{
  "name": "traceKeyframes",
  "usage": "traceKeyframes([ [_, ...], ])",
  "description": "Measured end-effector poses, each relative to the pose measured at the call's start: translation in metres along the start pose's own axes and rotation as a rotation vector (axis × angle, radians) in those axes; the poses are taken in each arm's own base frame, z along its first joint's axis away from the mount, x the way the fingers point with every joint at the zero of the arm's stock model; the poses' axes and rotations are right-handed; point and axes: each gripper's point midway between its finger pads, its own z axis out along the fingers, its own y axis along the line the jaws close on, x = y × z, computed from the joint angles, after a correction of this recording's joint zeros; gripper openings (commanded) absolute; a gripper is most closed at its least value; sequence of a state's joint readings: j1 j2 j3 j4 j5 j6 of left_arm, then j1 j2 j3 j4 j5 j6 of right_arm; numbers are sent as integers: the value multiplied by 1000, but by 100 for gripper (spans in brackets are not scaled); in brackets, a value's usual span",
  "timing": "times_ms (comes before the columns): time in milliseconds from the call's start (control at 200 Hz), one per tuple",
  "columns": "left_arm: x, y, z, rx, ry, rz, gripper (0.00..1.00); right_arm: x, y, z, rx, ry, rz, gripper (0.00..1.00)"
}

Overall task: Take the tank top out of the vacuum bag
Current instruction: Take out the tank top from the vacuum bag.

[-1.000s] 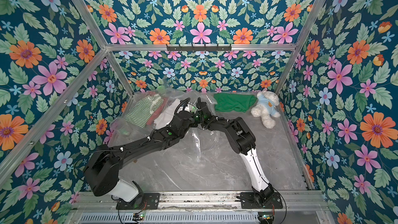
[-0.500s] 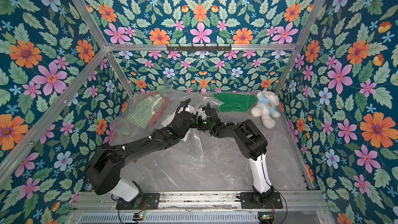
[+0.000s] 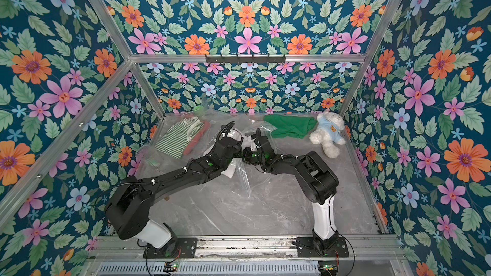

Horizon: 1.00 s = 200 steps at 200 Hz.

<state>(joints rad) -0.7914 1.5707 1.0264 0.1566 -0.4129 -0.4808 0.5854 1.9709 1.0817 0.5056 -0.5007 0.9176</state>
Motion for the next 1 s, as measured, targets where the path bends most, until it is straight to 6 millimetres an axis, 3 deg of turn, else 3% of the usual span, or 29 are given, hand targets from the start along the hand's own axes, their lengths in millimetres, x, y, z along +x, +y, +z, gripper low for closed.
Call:
traceKeyframes([
  [200, 4, 4, 1, -8, 7, -8, 0, 2, 8, -16, 11, -12, -30, 0],
  [390, 3, 6, 2, -12, 6, -13, 0, 7, -2, -27, 44, -28, -26, 0],
  [690, 7, 10, 3, -21, 13, -14, 0, 8, -3, -27, 54, -34, -25, 0],
  [895, 9, 14, 4, -29, 15, -17, 0, 8, -21, -56, 88, -66, 5, 0],
  [1000, 9, 15, 4, -30, 15, -20, 0, 9, -26, -59, 101, -72, 14, 0],
])
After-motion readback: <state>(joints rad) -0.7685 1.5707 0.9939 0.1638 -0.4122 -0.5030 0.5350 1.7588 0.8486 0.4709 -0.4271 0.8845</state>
